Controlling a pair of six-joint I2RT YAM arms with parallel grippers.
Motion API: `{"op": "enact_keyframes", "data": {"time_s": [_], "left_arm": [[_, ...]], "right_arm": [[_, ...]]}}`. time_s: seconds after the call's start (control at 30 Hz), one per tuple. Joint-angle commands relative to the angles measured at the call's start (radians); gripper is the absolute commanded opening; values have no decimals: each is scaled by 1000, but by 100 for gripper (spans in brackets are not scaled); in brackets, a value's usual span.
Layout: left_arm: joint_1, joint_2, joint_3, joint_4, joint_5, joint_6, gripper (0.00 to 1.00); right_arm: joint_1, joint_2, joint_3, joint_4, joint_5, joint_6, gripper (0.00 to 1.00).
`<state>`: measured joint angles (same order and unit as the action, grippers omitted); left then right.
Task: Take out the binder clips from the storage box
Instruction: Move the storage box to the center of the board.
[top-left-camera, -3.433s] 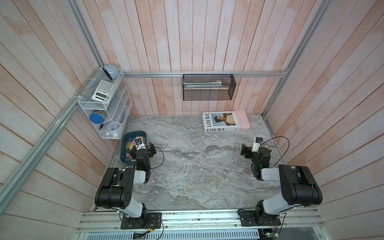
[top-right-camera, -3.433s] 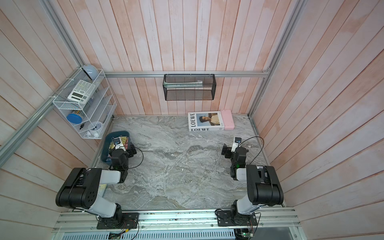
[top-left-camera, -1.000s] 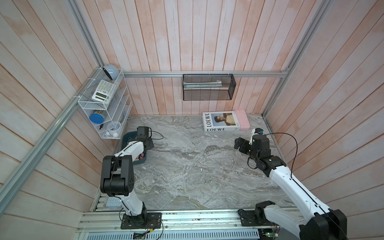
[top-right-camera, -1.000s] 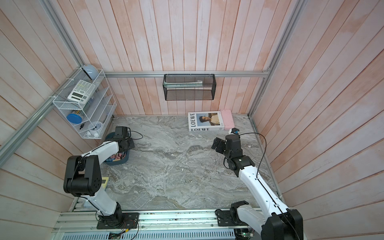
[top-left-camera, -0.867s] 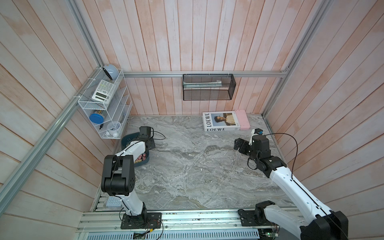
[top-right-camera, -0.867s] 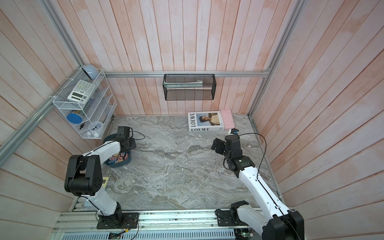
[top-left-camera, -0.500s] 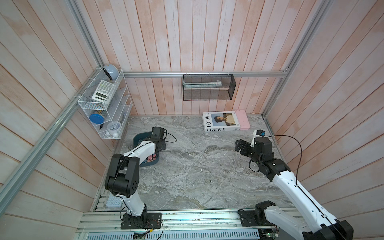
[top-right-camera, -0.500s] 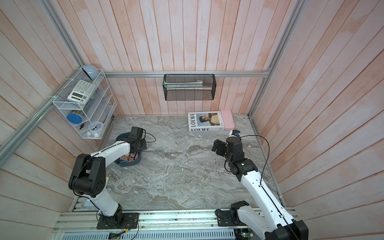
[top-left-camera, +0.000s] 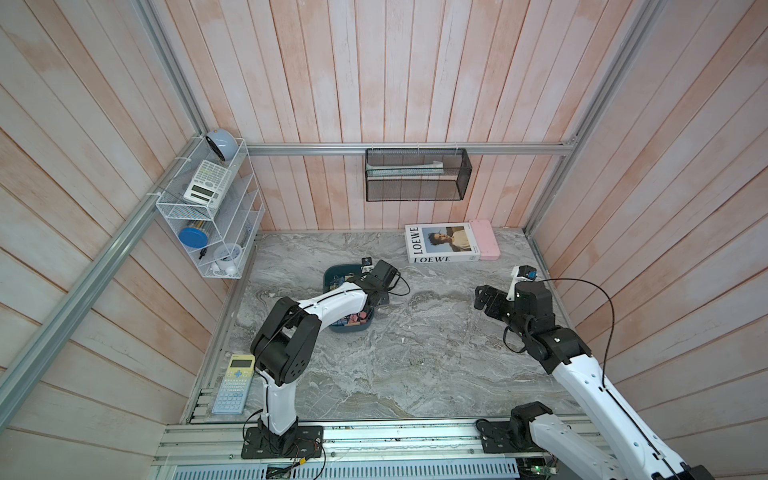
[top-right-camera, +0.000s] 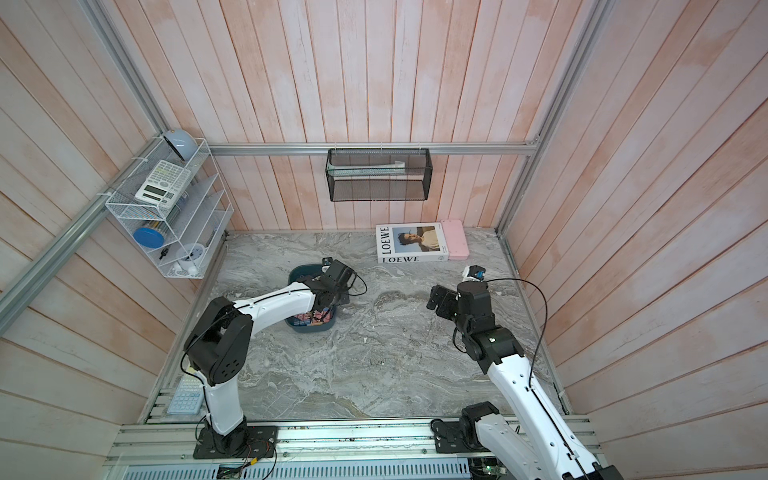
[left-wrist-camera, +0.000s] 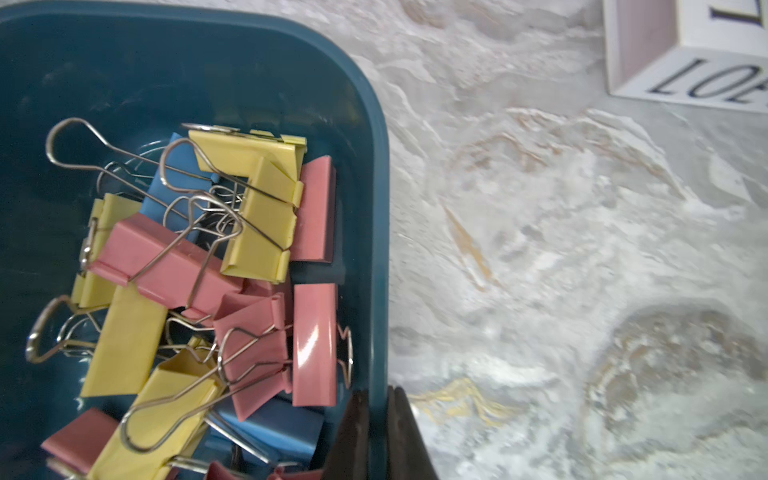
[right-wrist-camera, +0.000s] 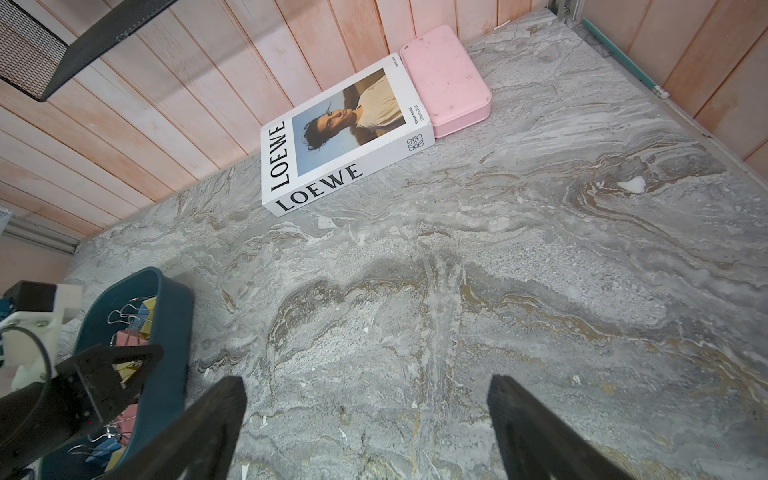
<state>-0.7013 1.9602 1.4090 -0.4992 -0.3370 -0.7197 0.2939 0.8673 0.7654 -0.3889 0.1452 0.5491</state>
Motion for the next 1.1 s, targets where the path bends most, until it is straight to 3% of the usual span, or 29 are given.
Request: {"op": "enact_keyframes", "data": {"time_s": [0.0,0.3,0.47,0.6,0.7,0.83,1.07], "left_arm": [[-81,56,98,-27,-8,-155,0],[-205,196,292,-73,17,-269,0],[-216,208,297,-37,50,-265,0],[-212,149,259,5,49,-218,38],[-197,85,220,36,62,-182,52],[-146,-7,166,22,85,-114,60],[25,-131,30,31,235,13,59]], "right_arm": [[4,-12,-12,-43,29,-11,98],[2,8,0,-81,28,-3,98],[3,23,12,-87,-5,-12,98],[6,40,26,-85,-38,-4,98],[31,59,55,-93,-41,6,98],[100,97,97,-92,-57,-1,98],[193,183,137,-51,-48,23,98]]}}
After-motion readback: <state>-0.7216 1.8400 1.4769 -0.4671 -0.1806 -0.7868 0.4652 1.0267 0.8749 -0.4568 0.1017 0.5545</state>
